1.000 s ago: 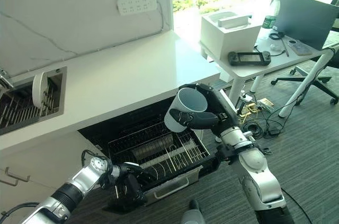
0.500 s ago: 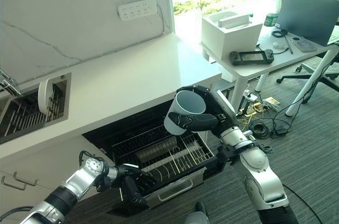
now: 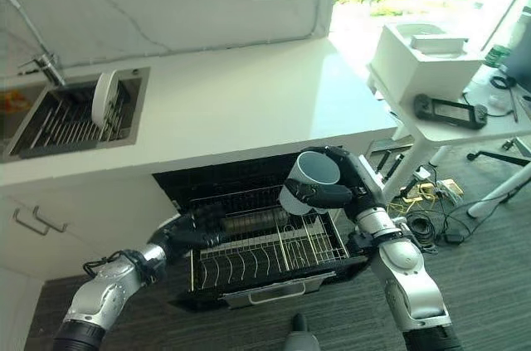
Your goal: Place the dishes in the dishwasher.
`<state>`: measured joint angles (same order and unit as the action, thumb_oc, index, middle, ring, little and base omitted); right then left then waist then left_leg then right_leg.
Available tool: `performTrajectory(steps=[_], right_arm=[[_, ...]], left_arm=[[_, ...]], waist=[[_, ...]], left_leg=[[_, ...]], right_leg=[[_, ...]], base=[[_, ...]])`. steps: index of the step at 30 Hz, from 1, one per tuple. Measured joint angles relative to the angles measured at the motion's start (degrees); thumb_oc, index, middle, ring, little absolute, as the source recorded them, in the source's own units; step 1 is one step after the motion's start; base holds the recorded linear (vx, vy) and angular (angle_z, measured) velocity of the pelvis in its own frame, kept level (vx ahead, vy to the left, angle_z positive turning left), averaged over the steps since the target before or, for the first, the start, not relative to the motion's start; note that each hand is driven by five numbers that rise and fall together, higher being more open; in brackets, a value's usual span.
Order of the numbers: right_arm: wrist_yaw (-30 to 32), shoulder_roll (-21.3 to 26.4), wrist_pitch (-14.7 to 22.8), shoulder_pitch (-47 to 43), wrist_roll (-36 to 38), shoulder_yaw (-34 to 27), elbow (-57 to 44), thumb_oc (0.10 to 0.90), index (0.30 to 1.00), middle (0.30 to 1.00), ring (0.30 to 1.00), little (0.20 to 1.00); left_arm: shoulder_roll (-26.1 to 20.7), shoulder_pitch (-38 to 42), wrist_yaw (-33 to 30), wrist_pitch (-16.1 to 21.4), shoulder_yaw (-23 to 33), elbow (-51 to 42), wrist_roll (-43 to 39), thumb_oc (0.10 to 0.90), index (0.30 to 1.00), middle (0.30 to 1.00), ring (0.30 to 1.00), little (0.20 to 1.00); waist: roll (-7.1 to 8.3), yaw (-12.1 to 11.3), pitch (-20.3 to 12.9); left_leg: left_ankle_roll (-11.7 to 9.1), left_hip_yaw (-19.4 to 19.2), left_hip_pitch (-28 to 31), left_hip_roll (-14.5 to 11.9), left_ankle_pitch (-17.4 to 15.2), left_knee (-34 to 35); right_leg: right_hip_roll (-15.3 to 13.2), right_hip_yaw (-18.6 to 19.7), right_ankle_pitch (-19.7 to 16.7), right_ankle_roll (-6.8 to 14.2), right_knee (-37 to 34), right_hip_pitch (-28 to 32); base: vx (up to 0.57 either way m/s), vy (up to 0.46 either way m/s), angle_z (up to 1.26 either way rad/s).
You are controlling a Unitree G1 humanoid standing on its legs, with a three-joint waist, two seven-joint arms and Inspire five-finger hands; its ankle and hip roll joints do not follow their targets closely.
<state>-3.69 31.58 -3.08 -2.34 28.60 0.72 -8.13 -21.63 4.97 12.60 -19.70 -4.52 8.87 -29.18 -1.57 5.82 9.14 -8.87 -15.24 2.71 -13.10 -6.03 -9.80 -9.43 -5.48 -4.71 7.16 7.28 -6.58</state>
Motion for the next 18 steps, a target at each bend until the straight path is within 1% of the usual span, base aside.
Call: performTrajectory(steps=[2,4,5,6,8,10,14,18], right_arm=[[0.49,0.0,-0.02,0.0,-1.76,0.0,0.01,0.4,0.3,0.3,0.3,0.3],[1.08,0.0,-0.03,-0.07,-3.53,-0.02,0.75,0.4,0.3,0.3,0.3,0.3],[1.47,-0.05,-0.04,-0.15,-4.37,-0.06,2.67,0.4,0.3,0.3,0.3,0.3],[1.53,-0.17,-0.05,-0.15,-5.37,-0.05,4.09,0.4,0.3,0.3,0.3,0.3],[1.73,-0.25,-0.46,-0.14,-7.16,-0.06,6.02,0.4,0.3,0.3,0.3,0.3],[2.04,-0.24,-1.12,-0.13,-8.26,-0.05,6.82,0.4,0.3,0.3,0.3,0.3],[2.48,-0.23,-1.24,-0.19,-8.34,-0.05,8.46,0.4,0.3,0.3,0.3,0.3],[2.49,-0.25,-2.58,-0.08,-9.49,0.11,15.03,0.4,0.3,0.3,0.3,0.3]], left_arm=[[0.18,0.01,-2.79,1.5,0.01,-0.06,-1.53,0.8,0.9,0.9,0.9,0.9],[1.06,0.15,-5.51,3.31,-0.01,-0.49,-3.57,0.8,0.9,0.9,0.9,0.9],[2.02,0.4,-7.65,4.71,0.01,-0.52,-5.29,0.8,0.9,0.9,0.9,0.9],[2.9,0.4,-9.36,5.97,0.19,-0.53,-6.74,0.8,0.9,0.9,0.9,0.9],[3.92,0.43,-12.06,8.49,0.38,-0.61,-8.77,0.8,0.9,0.9,0.9,0.9],[4.21,0.54,-13.89,10.0,0.44,-0.61,-8.86,0.8,0.9,0.9,0.9,0.9],[4.62,0.6,-14.8,10.34,0.21,-0.61,-8.86,0.8,0.9,0.9,0.9,0.9],[4.4,0.59,-14.84,10.34,0.27,-0.58,-8.86,0.8,0.9,0.9,0.9,0.9]], waist=[[0.52,-0.19,0.3],[1.67,-0.03,0.84],[2.53,0.03,0.99],[3.03,-0.05,1.02],[3.69,-0.12,1.0],[4.06,-0.13,1.0],[4.62,-0.07,1.09],[5.64,-0.85,1.11]], left_leg=[[0.0,0.17,-0.14,0.01,0.0,-0.13],[-0.01,0.92,-0.78,-0.07,0.0,-0.58],[0.02,1.37,-1.11,-0.2,-0.05,-0.88],[-0.01,1.43,-1.11,-0.32,-0.02,-0.93],[-0.07,1.47,-1.25,-0.62,0.0,-1.08],[-0.2,1.58,-1.27,-0.9,0.07,-1.15],[-0.23,1.83,-1.54,-1.09,0.06,-1.61],[-0.44,2.26,-1.76,-1.59,-0.07,-2.25]], right_leg=[[-0.06,-0.14,-0.01,0.02,0.1,0.04],[-0.09,-0.67,0.0,0.0,0.22,-0.01],[-0.11,-1.18,0.11,-0.09,0.34,0.07],[-0.04,-1.29,0.14,-0.14,0.38,0.15],[0.18,-1.36,0.21,-0.26,0.55,0.05],[0.49,-1.42,0.26,-0.37,0.62,0.02],[0.57,-1.57,0.29,-0.49,0.77,0.04],[0.94,-1.9,0.35,-0.72,0.99,0.17]], base=[[0.01,-0.076,0.06],[0.03,-0.091,0.14],[0.04,-0.102,0.13],[0.02,-0.118,0.09],[0.02,-0.078,0.01],[0.03,-0.07,-0.01],[0.03,-0.078,0.01],[0.03,-0.075,0.02]])
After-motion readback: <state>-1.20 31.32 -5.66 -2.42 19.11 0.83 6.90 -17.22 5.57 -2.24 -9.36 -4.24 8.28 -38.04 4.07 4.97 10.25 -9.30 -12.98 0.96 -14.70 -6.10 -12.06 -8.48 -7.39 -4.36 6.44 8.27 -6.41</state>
